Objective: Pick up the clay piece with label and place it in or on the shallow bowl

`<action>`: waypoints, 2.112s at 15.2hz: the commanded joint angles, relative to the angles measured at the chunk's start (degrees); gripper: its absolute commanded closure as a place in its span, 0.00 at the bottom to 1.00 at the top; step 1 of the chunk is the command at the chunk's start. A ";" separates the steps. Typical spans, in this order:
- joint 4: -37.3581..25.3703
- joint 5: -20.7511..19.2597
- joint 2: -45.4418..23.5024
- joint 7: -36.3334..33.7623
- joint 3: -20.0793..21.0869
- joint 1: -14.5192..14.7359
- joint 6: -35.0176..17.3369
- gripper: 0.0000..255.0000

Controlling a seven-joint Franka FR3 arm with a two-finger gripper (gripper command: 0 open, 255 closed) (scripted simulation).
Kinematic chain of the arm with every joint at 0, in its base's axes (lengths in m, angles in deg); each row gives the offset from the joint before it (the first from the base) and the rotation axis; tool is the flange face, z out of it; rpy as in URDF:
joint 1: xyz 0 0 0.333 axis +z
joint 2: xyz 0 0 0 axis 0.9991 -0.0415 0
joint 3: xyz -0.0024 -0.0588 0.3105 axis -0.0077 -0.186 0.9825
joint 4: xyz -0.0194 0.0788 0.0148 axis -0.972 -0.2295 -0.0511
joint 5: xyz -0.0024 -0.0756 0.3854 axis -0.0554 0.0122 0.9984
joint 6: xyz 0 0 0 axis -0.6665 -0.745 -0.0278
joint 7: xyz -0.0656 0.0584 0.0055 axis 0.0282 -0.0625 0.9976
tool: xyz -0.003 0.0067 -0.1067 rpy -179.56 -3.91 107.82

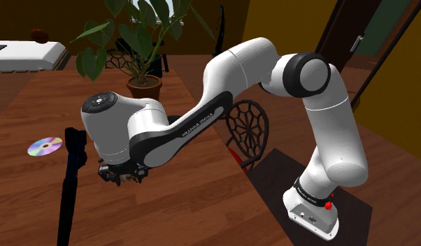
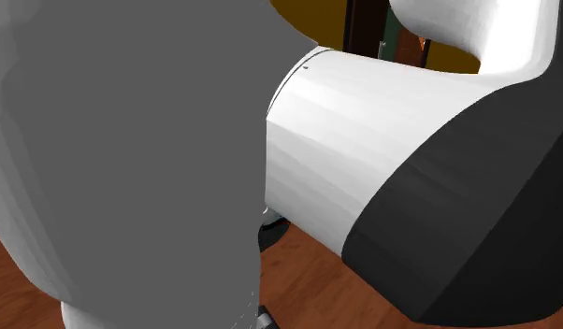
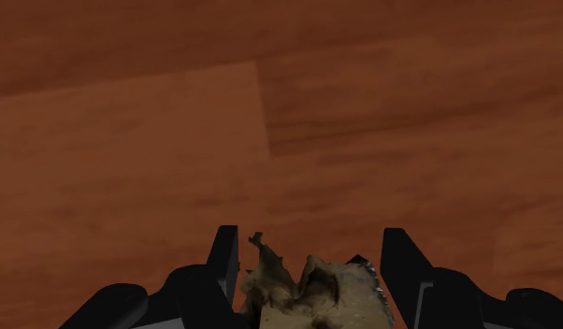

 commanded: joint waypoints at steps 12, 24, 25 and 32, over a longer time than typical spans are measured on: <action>-4.06 3.32 4.00 2.78 2.18 -0.70 7.15 1.00; -10.34 5.40 6.14 5.10 3.37 -0.15 14.73 1.00; -10.99 5.52 6.24 5.28 3.43 -0.04 15.41 1.00; -1.88 9.90 14.26 9.78 5.13 -8.23 12.46 1.00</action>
